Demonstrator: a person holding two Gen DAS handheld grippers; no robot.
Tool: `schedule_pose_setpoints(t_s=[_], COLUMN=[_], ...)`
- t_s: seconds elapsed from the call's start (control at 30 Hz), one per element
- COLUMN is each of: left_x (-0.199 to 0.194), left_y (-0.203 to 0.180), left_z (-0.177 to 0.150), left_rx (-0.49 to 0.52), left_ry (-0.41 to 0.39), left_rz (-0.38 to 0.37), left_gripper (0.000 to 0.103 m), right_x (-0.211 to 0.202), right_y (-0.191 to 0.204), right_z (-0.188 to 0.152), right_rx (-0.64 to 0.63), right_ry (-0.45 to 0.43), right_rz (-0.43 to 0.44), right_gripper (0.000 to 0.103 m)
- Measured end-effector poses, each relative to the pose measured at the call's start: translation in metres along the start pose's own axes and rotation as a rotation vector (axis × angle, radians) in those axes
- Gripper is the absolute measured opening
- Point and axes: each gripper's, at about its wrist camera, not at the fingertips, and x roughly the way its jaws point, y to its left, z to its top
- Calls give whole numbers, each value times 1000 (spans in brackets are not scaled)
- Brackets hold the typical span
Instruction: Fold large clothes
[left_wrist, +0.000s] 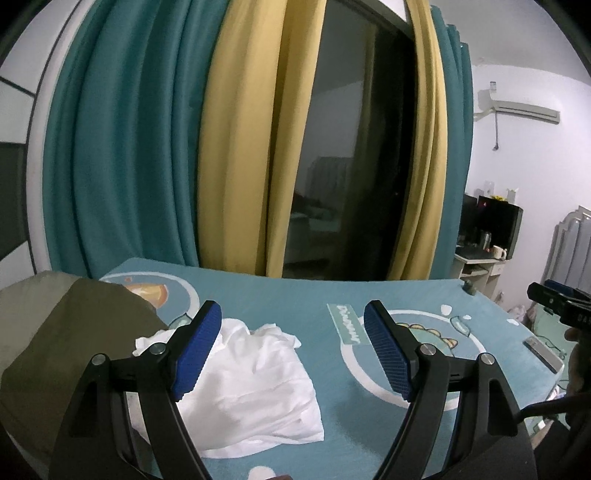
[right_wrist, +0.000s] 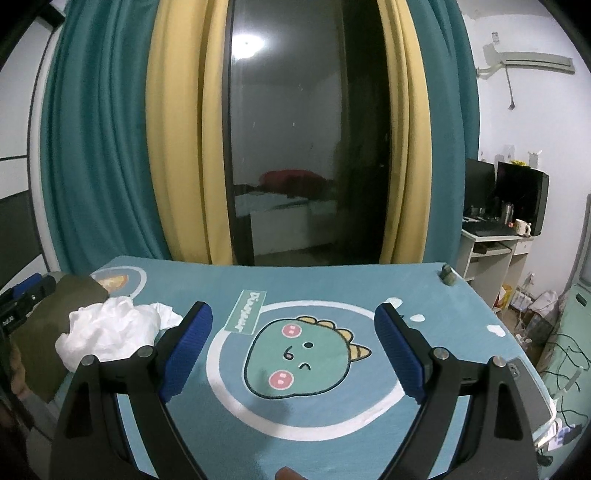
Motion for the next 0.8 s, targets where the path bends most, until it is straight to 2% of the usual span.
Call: schedule_pose_setpoints(t_s=[0.47,0.8], left_x=[23,29], left_y=[0,-4], left_z=[-17,-17], left_rx=[-7,-5], left_ry=[96,98], left_rz=[-8,-10], left_gripper=[82,82], right_x=[21,24], right_y=[-6,-9], right_z=[-15,-14], right_rx=[19,27], right_ry=[78,87], right_rz=[-9,-8], right_gripper=[89,89])
